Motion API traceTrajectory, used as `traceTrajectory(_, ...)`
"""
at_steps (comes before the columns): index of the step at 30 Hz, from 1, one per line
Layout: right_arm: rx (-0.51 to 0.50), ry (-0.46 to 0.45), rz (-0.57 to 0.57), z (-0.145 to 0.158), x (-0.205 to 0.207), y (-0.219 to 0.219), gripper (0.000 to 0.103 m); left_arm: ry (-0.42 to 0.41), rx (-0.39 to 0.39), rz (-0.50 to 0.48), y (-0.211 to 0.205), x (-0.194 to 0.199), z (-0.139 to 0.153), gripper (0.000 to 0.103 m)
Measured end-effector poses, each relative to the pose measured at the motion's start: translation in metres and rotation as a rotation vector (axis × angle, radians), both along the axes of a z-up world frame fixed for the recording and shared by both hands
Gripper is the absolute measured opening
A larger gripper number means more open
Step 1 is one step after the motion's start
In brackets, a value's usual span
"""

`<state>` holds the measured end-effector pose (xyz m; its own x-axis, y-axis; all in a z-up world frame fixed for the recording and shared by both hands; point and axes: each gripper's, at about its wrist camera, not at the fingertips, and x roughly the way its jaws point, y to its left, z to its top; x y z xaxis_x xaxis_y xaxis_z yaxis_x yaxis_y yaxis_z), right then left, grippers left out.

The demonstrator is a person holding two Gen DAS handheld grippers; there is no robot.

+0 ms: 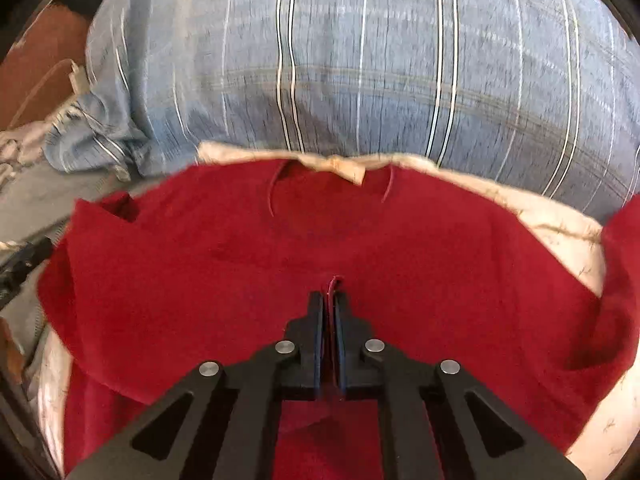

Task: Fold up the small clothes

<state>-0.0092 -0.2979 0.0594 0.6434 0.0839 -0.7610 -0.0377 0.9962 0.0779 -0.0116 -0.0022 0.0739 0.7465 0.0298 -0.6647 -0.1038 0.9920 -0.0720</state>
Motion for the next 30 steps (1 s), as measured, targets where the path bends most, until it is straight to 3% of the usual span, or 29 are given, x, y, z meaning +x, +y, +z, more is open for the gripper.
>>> traceTrajectory(3, 0.023, -0.084, -0.041, 0.028, -0.012, -0.020, 0.005, -0.021, -0.019, 0.020, 0.006, -0.004, 0.003, 0.081)
traceTrajectory(7, -0.069, -0.173, -0.170, 0.057, -0.026, -0.057, 0.005, -0.043, -0.015, 0.004, -0.001, -0.006, 0.006, 0.081)
traceTrajectory(12, -0.168, -0.055, -0.300, 0.023, -0.010, -0.092, 0.005, -0.021, 0.028, -0.072, -0.027, -0.003, -0.002, 0.081)
traceTrajectory(15, -0.149, 0.034, -0.336, 0.004, -0.005, -0.100, 0.013, 0.003, 0.053, -0.119, -0.039, 0.000, -0.007, 0.081)
traceTrajectory(18, -0.091, -0.025, -0.330, 0.017, -0.015, -0.095, 0.053, 0.028, 0.084, -0.124, -0.045, 0.004, -0.014, 0.081)
traceTrajectory(19, -0.076, -0.059, -0.315, 0.025, -0.017, -0.085, 0.064, 0.036, 0.086, -0.124, -0.046, 0.006, -0.016, 0.081)
traceTrajectory(22, 0.025, -0.113, -0.130, 0.040, -0.015, -0.045, 0.064, 0.071, 0.136, -0.103, -0.048, 0.010, -0.022, 0.081)
traceTrajectory(26, 0.109, -0.048, 0.155, 0.030, 0.004, 0.036, 0.060, 0.112, 0.198, -0.059, -0.042, 0.015, -0.032, 0.081)
traceTrajectory(28, 0.074, -0.034, 0.231, 0.019, 0.014, 0.072, 0.058, 0.136, 0.180, -0.046, -0.036, 0.018, -0.035, 0.081)
traceTrajectory(30, 0.033, -0.023, 0.282, 0.005, 0.020, 0.103, 0.046, 0.136, 0.149, -0.035, -0.028, 0.018, -0.032, 0.081)
